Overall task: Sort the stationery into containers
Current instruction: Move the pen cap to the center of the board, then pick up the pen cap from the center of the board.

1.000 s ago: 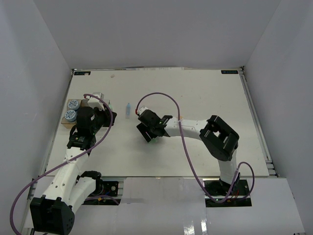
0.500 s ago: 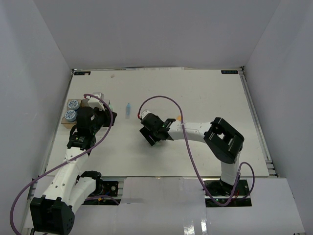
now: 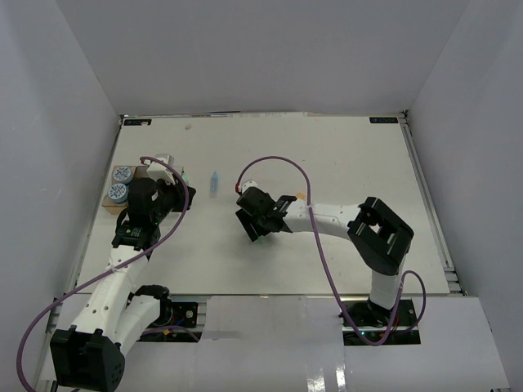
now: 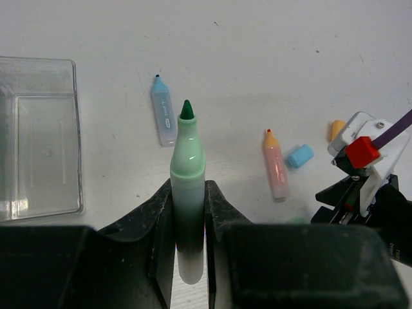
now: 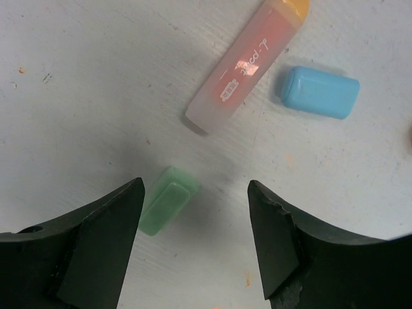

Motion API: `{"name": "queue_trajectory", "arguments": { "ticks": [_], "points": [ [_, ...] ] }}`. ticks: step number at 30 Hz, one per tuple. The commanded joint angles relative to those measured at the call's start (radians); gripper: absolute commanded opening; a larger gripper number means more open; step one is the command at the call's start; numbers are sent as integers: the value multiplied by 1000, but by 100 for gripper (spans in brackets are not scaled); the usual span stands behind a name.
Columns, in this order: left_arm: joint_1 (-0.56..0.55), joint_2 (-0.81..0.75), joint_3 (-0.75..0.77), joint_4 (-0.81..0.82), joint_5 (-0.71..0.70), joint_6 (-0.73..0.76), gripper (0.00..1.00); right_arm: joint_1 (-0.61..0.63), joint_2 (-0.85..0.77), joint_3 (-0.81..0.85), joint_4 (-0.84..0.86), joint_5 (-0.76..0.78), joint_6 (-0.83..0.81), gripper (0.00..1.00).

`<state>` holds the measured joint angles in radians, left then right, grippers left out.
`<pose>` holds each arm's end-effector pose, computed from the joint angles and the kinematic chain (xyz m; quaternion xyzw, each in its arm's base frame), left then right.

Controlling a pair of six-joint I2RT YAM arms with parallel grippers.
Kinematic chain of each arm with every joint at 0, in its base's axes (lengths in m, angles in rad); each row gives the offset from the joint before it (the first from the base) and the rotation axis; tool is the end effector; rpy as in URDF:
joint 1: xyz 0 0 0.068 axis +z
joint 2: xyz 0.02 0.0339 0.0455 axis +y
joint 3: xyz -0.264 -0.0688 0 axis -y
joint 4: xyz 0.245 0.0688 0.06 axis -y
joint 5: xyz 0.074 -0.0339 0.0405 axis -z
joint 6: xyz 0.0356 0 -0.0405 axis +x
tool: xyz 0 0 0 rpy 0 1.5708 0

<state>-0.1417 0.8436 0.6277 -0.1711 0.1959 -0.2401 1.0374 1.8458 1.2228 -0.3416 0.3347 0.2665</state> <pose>0.1946 -0.0348 0.2757 0.0139 0.8276 -0.1850 0.5298 0.2068 0.3273 0.1849 -0.3078 0.8907 0.0522 0.3304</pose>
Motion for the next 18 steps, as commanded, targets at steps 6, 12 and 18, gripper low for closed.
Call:
{"name": "queue_trajectory", "arguments": {
  "ticks": [6, 12, 18],
  "points": [
    [7, -8, 0, 24, 20, 4, 3, 6, -14, 46, -117, 4, 299, 63],
    [5, -12, -2, 24, 23, 2, 3, 6, 13, 70, -120, 18, 356, 59],
    [5, -17, 0, 25, 31, 1, 3, 4, 64, 138, -158, 29, 375, 56]
  ]
}}
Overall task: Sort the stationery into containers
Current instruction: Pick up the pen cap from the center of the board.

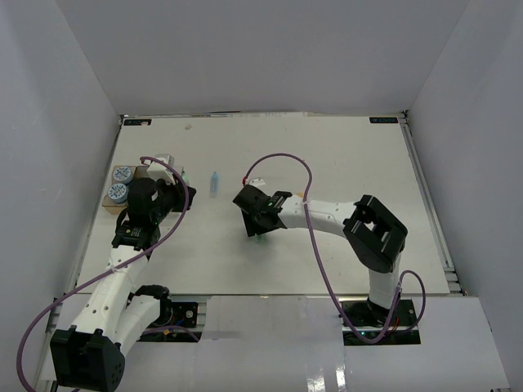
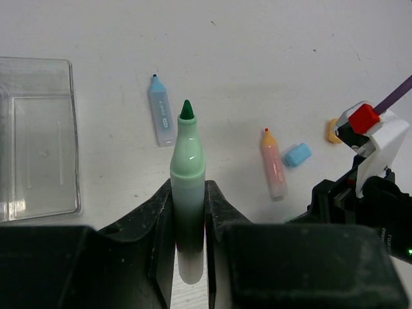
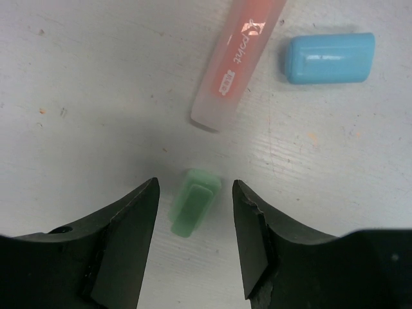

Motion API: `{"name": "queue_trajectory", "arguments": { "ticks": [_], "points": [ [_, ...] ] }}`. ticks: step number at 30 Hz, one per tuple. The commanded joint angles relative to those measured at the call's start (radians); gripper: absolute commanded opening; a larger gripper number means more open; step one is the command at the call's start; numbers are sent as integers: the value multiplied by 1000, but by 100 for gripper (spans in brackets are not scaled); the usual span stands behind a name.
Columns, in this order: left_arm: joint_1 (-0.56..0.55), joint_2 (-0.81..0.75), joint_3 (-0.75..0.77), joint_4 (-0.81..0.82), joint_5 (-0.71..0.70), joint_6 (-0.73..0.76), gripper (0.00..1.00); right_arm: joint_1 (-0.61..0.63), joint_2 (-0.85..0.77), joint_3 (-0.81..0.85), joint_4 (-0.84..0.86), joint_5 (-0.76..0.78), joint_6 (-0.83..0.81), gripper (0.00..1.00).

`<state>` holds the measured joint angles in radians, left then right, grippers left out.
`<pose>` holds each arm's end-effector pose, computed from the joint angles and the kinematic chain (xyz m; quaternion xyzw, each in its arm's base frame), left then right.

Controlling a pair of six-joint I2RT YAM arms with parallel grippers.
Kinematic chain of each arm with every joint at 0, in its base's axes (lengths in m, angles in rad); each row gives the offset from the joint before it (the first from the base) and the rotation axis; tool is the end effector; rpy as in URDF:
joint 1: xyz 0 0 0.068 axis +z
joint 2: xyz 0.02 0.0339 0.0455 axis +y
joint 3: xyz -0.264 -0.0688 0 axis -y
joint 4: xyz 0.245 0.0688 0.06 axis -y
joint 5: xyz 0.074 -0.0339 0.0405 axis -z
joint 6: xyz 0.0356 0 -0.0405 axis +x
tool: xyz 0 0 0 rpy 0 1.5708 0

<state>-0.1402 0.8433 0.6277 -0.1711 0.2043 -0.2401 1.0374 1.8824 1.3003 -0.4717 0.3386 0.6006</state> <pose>0.1945 -0.0347 0.2758 0.0156 0.8273 -0.1880 0.5292 0.2094 0.3313 0.1867 -0.1644 0.9396 0.0728 0.2911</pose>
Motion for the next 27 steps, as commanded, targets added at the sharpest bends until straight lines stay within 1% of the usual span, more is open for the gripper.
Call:
{"name": "queue_trajectory", "arguments": {
  "ticks": [1, 10, 17, 25, 27],
  "points": [
    [4, -16, 0, 25, 24, 1, 3, 4, 33, 66, -31, 23, 44, 56],
    [4, -19, -2, 24, 32, -1, 4, 1, 72, 77, -48, 4, 71, 52],
    [4, -23, 0, 24, 32, -1, 4, -5, 80, 53, -54, -9, 82, 44],
    [4, -21, -2, 24, 40, 1, 4, -11, 87, 36, -54, -39, 94, 42],
    [4, -21, -2, 25, 43, -1, 4, -13, 89, 30, -51, -39, 93, 35]
  ]
}}
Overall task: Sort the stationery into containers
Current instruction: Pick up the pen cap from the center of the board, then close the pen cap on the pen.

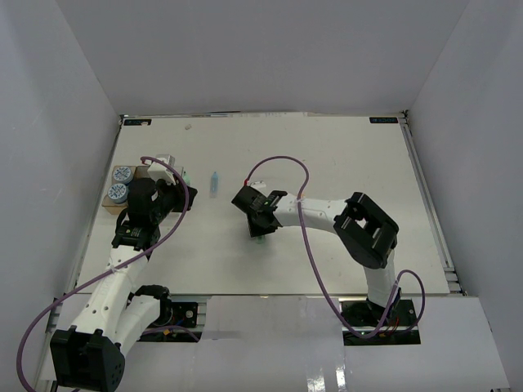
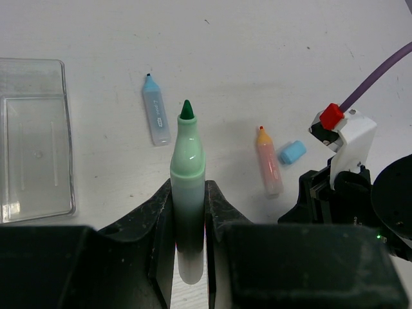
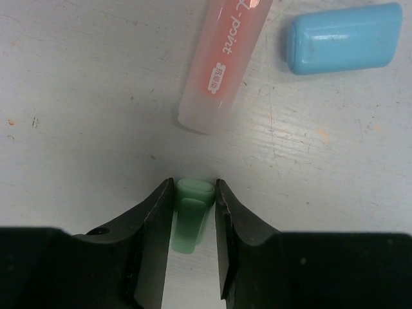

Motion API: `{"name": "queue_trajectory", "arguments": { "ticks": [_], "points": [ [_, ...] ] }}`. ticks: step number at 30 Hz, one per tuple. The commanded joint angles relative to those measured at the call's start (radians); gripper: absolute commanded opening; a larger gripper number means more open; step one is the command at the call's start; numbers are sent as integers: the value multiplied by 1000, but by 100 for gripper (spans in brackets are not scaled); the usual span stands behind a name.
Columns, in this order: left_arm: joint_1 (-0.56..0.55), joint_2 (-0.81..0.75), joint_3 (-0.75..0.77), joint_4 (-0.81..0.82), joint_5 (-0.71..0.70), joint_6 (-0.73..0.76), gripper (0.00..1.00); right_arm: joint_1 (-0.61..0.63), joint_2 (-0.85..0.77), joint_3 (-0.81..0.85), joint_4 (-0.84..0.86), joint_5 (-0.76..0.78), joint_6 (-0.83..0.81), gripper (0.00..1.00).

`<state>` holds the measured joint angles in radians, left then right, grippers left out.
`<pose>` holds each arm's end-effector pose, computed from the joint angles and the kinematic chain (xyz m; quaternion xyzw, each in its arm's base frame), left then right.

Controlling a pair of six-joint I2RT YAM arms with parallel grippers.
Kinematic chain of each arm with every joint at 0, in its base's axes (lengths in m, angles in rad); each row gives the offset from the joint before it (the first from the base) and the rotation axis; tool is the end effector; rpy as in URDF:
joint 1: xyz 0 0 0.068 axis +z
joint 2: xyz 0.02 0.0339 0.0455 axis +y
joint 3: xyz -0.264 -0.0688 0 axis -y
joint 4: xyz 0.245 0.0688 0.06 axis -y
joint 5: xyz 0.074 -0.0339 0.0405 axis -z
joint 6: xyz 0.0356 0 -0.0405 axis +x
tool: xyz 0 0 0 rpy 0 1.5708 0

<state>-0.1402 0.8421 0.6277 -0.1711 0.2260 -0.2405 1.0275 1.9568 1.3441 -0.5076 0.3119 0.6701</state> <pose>0.1940 -0.0354 0.2761 0.0216 0.8263 -0.1968 0.5273 0.2168 0.3379 0.1691 -0.1370 0.9537 0.0655 0.2594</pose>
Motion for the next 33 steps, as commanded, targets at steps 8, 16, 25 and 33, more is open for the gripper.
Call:
{"name": "queue_trajectory", "arguments": {
  "ticks": [8, 16, 25, 33],
  "points": [
    [4, -12, -11, 68, 128, 9, 6, -4, -96, 3, 7, 45, -35, 10],
    [-7, 58, 64, 157, 475, 13, 6, -6, -350, 124, 96, 265, -269, 8],
    [-182, 190, 210, 251, 572, 110, 7, -27, -490, 228, 427, 368, -572, 8],
    [-211, 238, 187, 338, 592, 92, 6, -24, -515, 211, 629, 251, -593, 8]
  ]
}}
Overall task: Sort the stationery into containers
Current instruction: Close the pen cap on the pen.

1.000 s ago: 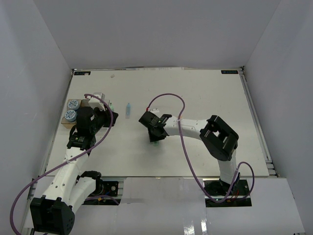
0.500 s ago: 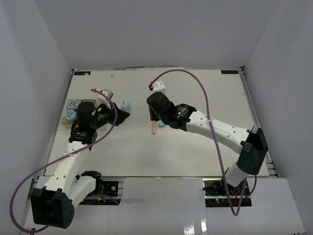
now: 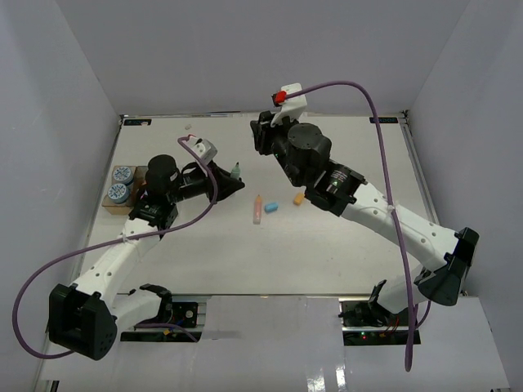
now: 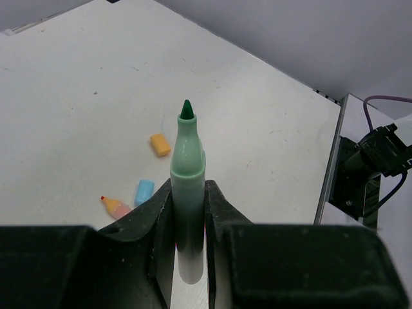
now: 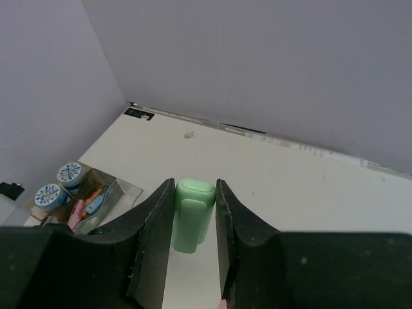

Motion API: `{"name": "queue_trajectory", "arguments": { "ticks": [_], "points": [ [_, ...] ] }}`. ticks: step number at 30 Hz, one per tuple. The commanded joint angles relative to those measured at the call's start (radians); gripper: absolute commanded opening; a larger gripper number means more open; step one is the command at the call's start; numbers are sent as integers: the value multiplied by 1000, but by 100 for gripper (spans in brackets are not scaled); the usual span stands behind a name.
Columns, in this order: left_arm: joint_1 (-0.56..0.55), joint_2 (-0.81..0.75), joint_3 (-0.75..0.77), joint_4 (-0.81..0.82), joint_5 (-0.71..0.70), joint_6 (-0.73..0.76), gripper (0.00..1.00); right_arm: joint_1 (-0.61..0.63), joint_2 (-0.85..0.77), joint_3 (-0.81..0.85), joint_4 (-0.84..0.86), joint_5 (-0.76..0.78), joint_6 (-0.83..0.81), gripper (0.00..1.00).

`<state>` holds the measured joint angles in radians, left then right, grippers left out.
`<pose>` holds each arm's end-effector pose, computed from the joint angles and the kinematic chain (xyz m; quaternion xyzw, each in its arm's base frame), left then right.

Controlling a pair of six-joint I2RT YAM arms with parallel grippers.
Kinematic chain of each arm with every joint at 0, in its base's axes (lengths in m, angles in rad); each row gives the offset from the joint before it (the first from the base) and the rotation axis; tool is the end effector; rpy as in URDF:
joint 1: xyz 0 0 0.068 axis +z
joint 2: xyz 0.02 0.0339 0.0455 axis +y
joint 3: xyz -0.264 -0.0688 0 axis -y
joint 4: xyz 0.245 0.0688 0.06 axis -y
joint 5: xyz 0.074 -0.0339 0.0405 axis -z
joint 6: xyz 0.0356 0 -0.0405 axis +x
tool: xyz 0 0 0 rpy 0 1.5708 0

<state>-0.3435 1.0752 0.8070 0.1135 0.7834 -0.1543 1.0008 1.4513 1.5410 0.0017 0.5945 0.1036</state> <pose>0.2219 -0.1060 0.3234 0.3135 0.6755 -0.4291 0.5111 0.1950 0.2673 0.4668 -0.0846 0.6746 0.2024 0.7049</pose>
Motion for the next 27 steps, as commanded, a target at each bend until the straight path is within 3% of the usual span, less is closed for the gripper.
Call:
{"name": "queue_trajectory", "arguments": {
  "ticks": [1, 9, 14, 27],
  "points": [
    [-8, 0, -5, 87, 34, -2, 6, 7, -6, 13, 119, -51, -18, 8],
    [-8, -69, -117, 230, -52, -105, 6, 33, -16, -96, 241, -139, 41, 8],
    [-8, -107, -137, 212, -128, -87, 6, 55, 4, -105, 235, -160, 64, 8],
    [-6, -107, -141, 215, -113, -99, 7, 84, 21, -189, 313, -193, 71, 8]
  ]
}}
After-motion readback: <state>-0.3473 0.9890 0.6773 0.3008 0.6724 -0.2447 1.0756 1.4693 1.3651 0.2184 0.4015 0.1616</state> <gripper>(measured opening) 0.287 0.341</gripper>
